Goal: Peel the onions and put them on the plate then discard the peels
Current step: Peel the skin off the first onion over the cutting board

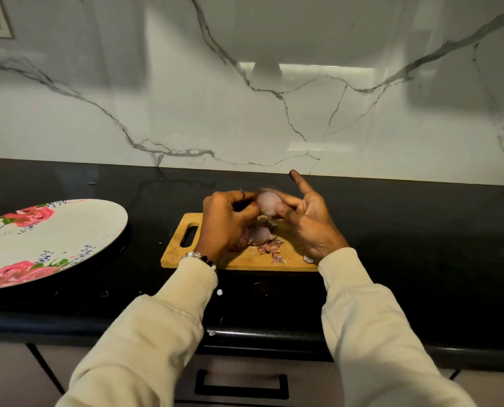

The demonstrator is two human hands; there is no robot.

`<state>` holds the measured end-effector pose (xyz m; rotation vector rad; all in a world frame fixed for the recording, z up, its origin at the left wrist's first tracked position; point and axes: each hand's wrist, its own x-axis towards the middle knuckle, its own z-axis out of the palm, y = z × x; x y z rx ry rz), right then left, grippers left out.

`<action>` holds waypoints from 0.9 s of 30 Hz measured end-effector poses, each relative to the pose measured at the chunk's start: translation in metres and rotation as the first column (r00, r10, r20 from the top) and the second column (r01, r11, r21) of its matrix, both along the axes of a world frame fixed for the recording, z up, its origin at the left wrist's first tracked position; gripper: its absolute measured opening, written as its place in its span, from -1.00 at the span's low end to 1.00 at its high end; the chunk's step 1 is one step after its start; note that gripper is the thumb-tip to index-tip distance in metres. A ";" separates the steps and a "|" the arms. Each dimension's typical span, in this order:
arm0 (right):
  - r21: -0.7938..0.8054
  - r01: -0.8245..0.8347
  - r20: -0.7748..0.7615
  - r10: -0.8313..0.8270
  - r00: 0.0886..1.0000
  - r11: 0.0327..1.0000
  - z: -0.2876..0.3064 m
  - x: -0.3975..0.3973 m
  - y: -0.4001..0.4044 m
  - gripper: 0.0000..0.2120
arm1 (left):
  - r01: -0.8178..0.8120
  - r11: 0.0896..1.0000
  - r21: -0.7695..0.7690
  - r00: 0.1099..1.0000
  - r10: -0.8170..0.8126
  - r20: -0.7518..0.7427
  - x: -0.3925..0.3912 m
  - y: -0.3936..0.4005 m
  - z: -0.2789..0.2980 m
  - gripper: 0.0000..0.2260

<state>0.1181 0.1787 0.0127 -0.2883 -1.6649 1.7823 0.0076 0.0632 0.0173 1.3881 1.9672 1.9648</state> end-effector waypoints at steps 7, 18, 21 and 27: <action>0.060 0.008 0.034 -0.010 0.999 0.998 -0.002 -0.003 0.002 -0.21 | -0.111 0.994 0.003 0.991 0.110 -0.079 -0.003 0.002 -0.004 -0.85; 0.002 0.028 -0.001 -0.028 1.000 1.000 0.000 -0.002 0.004 -0.23 | -0.009 0.999 0.038 0.998 0.011 -0.058 0.001 0.000 -0.001 -0.84; 0.020 0.022 0.023 -0.023 0.999 1.000 0.000 -0.001 0.003 -0.22 | 0.020 1.000 -0.003 0.999 -0.021 -0.047 -0.001 -0.001 -0.001 -0.83; -0.013 -0.007 0.019 0.007 1.000 1.000 0.001 0.001 0.001 -0.21 | -0.063 0.997 -0.054 0.987 0.054 -0.148 -0.003 0.002 -0.007 -0.83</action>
